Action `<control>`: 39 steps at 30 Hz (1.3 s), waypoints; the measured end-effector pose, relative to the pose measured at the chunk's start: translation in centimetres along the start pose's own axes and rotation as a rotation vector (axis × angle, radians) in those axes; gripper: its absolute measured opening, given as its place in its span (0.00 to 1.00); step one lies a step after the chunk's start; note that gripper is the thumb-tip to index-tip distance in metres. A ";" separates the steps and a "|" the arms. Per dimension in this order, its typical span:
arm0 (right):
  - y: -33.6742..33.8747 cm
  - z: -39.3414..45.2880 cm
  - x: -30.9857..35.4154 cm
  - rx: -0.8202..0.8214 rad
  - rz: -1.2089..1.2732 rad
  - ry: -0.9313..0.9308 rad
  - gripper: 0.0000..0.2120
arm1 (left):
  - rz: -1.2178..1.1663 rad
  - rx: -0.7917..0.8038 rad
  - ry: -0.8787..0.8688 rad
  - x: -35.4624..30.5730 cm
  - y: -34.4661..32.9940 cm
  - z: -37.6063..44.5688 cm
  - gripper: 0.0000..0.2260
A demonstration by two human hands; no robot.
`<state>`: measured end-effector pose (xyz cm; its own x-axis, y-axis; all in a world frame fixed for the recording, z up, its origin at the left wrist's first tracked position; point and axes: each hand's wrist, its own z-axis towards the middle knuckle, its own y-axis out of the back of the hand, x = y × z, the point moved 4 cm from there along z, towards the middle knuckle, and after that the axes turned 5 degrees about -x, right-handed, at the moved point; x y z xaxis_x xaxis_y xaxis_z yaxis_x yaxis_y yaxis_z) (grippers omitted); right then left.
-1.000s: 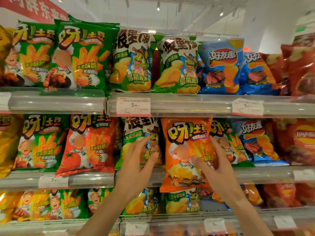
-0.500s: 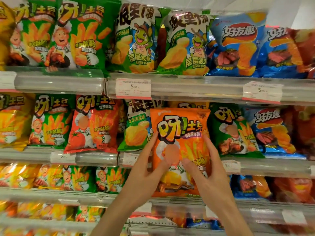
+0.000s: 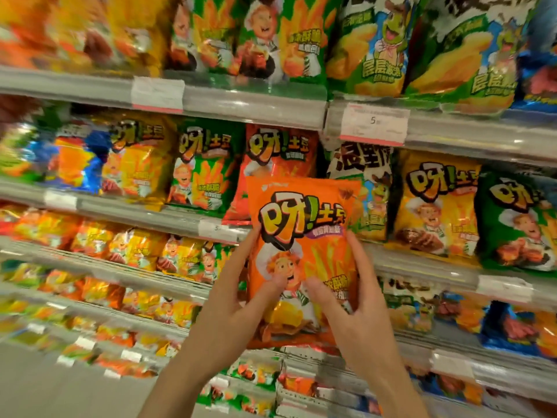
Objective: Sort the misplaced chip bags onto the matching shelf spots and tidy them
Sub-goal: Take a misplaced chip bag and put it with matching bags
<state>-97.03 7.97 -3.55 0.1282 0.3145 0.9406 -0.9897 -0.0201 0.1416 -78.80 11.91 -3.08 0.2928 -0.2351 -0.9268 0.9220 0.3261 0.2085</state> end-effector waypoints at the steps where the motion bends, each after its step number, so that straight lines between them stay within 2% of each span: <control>1: -2.0 -0.4 0.4 0.010 0.003 0.007 0.41 | -0.003 -0.022 -0.002 0.4 2.0 -0.3 0.30; 15: -34.5 -3.2 6.5 0.384 0.172 0.075 0.40 | -0.009 -0.376 0.044 7.3 33.4 -3.3 0.32; 21: -45.2 -1.4 6.7 0.486 0.175 0.092 0.39 | -0.033 -0.496 0.068 10.6 42.0 -1.5 0.29; 26: -53.6 1.6 5.9 0.529 0.212 0.099 0.38 | 0.006 -0.544 0.084 13.7 48.2 2.2 0.31; 33: -66.0 8.3 6.8 0.518 0.248 0.104 0.41 | 0.123 -0.564 0.093 15.9 58.4 10.7 0.32; 39: -73.7 11.5 8.1 0.548 0.214 0.132 0.39 | 0.125 -0.582 0.108 18.0 64.6 15.1 0.30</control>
<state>-22.31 1.06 -2.82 -0.1138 0.3640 0.9244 -0.8114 -0.5710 0.1250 -10.12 14.95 -1.56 0.3349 -0.0784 -0.9390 0.5831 0.8000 0.1411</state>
